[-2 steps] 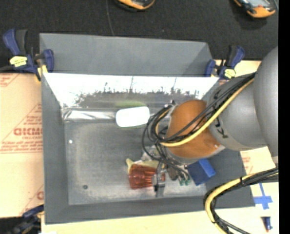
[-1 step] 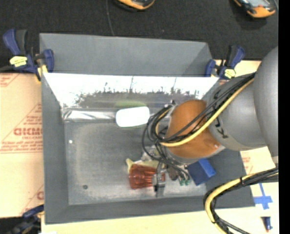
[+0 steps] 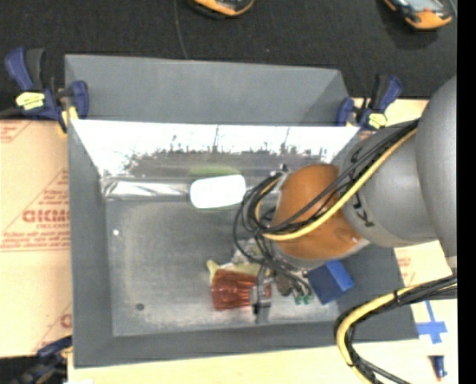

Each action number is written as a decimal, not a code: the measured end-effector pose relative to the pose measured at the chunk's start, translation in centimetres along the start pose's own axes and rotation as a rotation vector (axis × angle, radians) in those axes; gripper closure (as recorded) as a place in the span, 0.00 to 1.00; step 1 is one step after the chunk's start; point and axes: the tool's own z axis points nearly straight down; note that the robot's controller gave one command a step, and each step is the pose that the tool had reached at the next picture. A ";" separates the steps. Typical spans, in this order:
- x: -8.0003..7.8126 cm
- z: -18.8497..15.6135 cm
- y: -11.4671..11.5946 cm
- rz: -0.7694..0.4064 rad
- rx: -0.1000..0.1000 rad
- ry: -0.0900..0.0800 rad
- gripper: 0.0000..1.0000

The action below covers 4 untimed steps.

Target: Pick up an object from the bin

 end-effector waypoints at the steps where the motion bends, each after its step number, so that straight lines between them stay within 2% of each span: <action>1: 0.0 0.0 0.0 0.001 0.000 0.000 1.00; 4: 0.0 0.0 0.0 0.002 0.000 0.000 1.00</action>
Offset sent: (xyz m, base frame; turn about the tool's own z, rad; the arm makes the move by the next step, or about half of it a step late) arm 0.0000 0.0000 0.0000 0.0000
